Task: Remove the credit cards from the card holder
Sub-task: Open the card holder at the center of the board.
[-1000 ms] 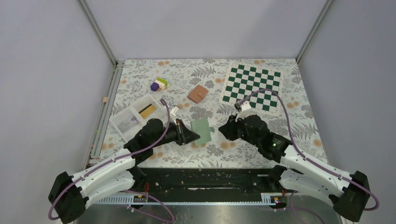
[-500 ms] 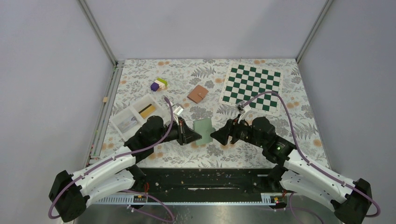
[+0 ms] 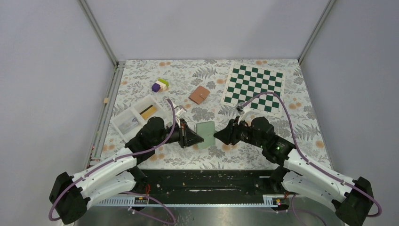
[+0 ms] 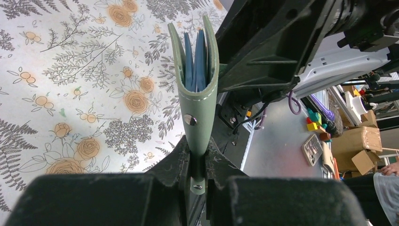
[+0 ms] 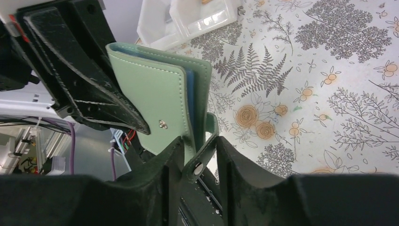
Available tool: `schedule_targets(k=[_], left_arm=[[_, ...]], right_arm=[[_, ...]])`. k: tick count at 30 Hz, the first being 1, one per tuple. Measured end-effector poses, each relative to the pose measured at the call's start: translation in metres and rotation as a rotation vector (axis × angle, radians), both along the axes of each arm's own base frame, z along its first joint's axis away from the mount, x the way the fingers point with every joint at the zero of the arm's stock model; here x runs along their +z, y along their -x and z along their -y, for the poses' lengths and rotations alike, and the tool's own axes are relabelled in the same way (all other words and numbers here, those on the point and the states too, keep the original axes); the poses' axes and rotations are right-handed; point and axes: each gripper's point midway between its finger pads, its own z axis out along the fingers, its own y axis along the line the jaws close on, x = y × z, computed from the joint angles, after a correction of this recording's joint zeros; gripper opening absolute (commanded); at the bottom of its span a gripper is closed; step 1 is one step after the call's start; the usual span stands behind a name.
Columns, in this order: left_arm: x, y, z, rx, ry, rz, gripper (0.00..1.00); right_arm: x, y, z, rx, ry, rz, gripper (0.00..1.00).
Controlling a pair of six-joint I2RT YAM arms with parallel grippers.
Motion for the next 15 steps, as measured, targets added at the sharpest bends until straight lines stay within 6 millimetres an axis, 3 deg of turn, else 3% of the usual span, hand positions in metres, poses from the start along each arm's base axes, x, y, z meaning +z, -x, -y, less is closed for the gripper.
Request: schedule_targets(k=[4, 5, 10, 11, 12, 13, 15], left_arm=[[0.004, 0.0, 0.001, -0.008, 0.013, 0.011, 0.0], [0.004, 0.0, 0.001, -0.008, 0.013, 0.011, 0.0], [0.008, 0.001, 0.002, -0.014, 0.027, 0.023, 0.02], [0.008, 0.0, 0.002, -0.013, 0.028, 0.026, 0.19], [0.007, -0.001, 0.002, -0.007, 0.025, 0.025, 0.46], [0.006, -0.004, 0.001, 0.014, 0.016, 0.026, 0.62], [-0.001, -0.015, -0.004, 0.081, -0.027, 0.012, 0.72]], right_arm=[[-0.005, -0.002, 0.0, -0.007, 0.015, -0.01, 0.16], [-0.006, -0.002, 0.0, -0.009, 0.016, -0.011, 0.03], [-0.008, -0.006, 0.003, -0.031, 0.029, -0.007, 0.0], [-0.007, -0.006, 0.003, -0.034, 0.026, -0.004, 0.0], [-0.004, -0.005, 0.005, -0.035, 0.021, 0.001, 0.0], [-0.001, -0.004, 0.006, -0.035, 0.015, 0.007, 0.0], [0.008, 0.0, 0.009, -0.034, -0.006, 0.027, 0.0]])
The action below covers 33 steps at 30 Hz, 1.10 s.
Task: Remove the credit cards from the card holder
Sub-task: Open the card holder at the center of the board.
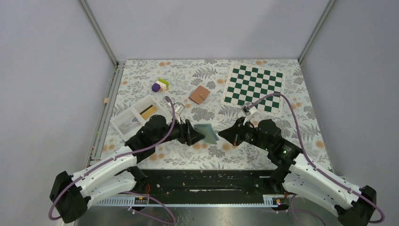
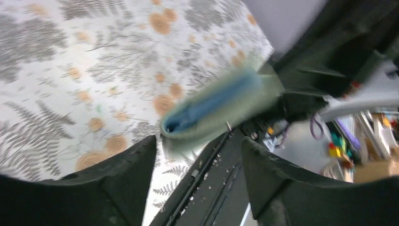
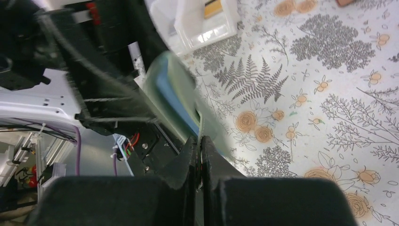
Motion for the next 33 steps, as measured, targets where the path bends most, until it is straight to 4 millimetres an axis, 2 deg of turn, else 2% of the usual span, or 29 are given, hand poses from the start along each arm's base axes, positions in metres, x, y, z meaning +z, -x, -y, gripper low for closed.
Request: schedule_targets(k=[4, 8, 18, 25, 28, 33], left_arm=[[-0.012, -0.031, -0.012, 0.179, -0.13, -0.048, 0.81], [-0.014, -0.044, -0.016, 0.242, -0.183, -0.054, 0.85], [-0.013, -0.04, -0.011, 0.207, -0.157, -0.05, 0.86], [-0.022, -0.034, -0.019, 0.213, -0.131, -0.052, 0.86], [-0.015, -0.03, -0.017, 0.184, -0.105, -0.038, 0.84], [0.008, -0.015, 0.0, 0.032, 0.002, 0.048, 0.8]], right_arm=[[0.019, 0.007, 0.007, 0.0, -0.035, 0.034, 0.0], [0.027, 0.01, 0.009, 0.002, -0.031, 0.028, 0.0], [0.024, 0.016, 0.015, 0.007, 0.01, -0.012, 0.0], [0.04, 0.028, 0.011, 0.103, 0.006, 0.051, 0.0], [0.052, 0.036, 0.009, 0.169, 0.013, 0.106, 0.0], [0.068, 0.058, 0.001, 0.345, 0.005, 0.168, 0.0]])
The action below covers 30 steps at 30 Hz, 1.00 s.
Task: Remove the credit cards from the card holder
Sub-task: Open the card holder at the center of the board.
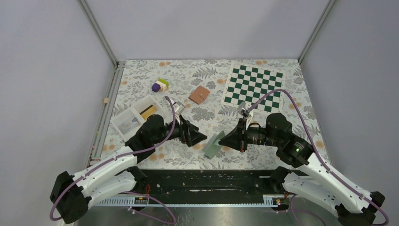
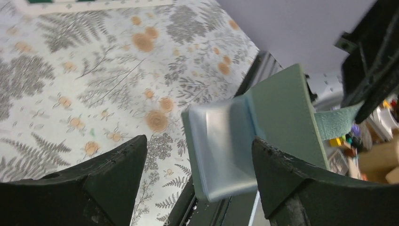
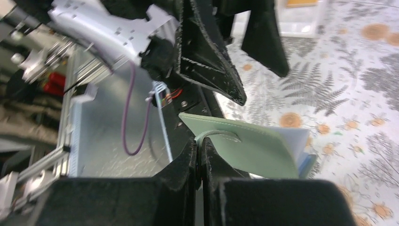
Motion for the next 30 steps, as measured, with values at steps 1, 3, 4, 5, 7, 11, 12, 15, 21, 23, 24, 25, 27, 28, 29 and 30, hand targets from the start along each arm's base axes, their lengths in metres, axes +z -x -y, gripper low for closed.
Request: schedule_targets(k=[1, 3, 4, 5, 7, 11, 12, 15, 21, 23, 24, 25, 27, 28, 29, 30], left_arm=[[0.003, 0.005, 0.002, -0.037, 0.012, 0.029, 0.82], [0.011, 0.015, 0.002, -0.105, 0.028, 0.107, 0.85], [0.016, 0.019, 0.001, -0.132, 0.034, 0.146, 0.86], [0.023, 0.024, 0.0, -0.16, 0.041, 0.198, 0.87], [0.037, 0.035, -0.002, -0.226, 0.054, 0.303, 0.87], [0.061, 0.054, 0.004, -0.391, 0.072, 0.451, 0.87], [0.066, 0.058, 0.007, -0.441, 0.08, 0.474, 0.87], [0.067, 0.064, 0.017, -0.531, 0.094, 0.491, 0.87], [0.045, 0.086, 0.04, -0.724, 0.112, 0.43, 0.88], [0.046, 0.092, 0.047, -0.772, 0.126, 0.427, 0.88], [0.049, 0.095, 0.051, -0.794, 0.138, 0.434, 0.88], [0.052, 0.098, 0.054, -0.816, 0.153, 0.441, 0.87], [0.058, 0.108, 0.059, -0.864, 0.195, 0.449, 0.86], [0.062, 0.113, 0.061, -0.887, 0.218, 0.45, 0.84], [0.065, 0.117, 0.062, -0.905, 0.238, 0.448, 0.79], [0.068, 0.121, 0.063, -0.92, 0.258, 0.446, 0.75]], right_arm=[[0.001, 0.006, -0.002, 0.045, -0.001, 0.004, 0.0], [0.004, 0.019, -0.003, 0.126, -0.005, 0.015, 0.0], [0.006, 0.024, -0.003, 0.16, -0.007, 0.022, 0.0], [0.007, 0.03, -0.002, 0.192, -0.006, 0.026, 0.0], [0.011, 0.041, -0.001, 0.259, -0.005, 0.036, 0.0], [0.02, 0.056, -0.002, 0.375, -0.017, 0.044, 0.0], [0.021, 0.06, -0.002, 0.404, -0.02, 0.042, 0.0], [0.022, 0.071, -0.001, 0.486, -0.033, 0.035, 0.0], [0.03, 0.089, 0.0, 0.636, -0.066, 0.023, 0.0], [0.032, 0.093, 0.001, 0.668, -0.073, 0.018, 0.0], [0.032, 0.094, 0.001, 0.683, -0.076, 0.014, 0.0], [0.033, 0.095, 0.001, 0.69, -0.077, 0.012, 0.0], [0.032, 0.096, 0.001, 0.709, -0.079, 0.008, 0.0], [0.032, 0.096, 0.001, 0.715, -0.077, 0.004, 0.0], [0.031, 0.096, 0.001, 0.717, -0.074, 0.003, 0.0], [0.031, 0.096, 0.001, 0.718, -0.071, 0.003, 0.0]])
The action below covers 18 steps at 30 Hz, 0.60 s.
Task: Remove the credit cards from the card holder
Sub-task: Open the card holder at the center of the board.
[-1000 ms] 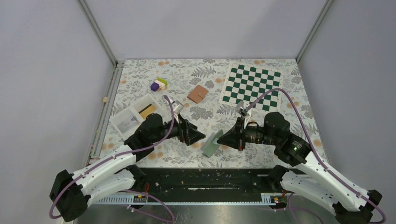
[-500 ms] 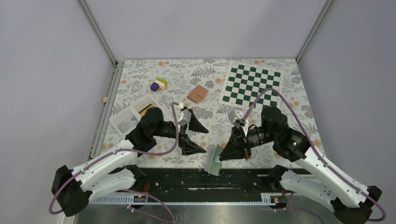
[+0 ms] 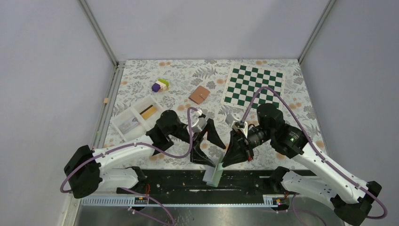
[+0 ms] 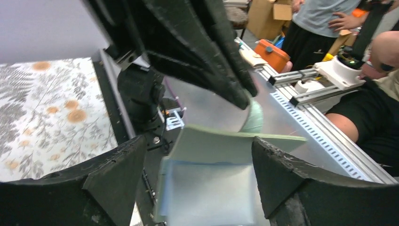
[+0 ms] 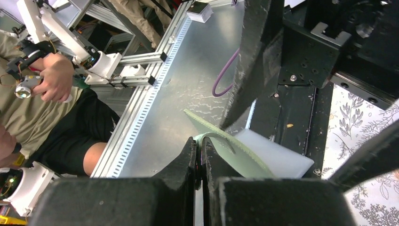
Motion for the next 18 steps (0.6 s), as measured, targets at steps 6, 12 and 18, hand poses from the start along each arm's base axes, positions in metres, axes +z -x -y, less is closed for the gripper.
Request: schedule_targets(k=[6, 12, 18], left_arm=[[0.003, 0.02, -0.011, -0.084, 0.04, -0.035, 0.55], [-0.002, 0.03, -0.026, -0.088, 0.007, -0.017, 0.49], [0.008, 0.031, -0.035, -0.068, -0.026, 0.073, 0.47]], right_arm=[[-0.003, 0.0, 0.003, -0.004, 0.014, 0.039, 0.0], [-0.008, -0.003, 0.006, -0.026, 0.033, 0.085, 0.0], [-0.006, -0.018, 0.008, -0.099, 0.094, 0.172, 0.0]])
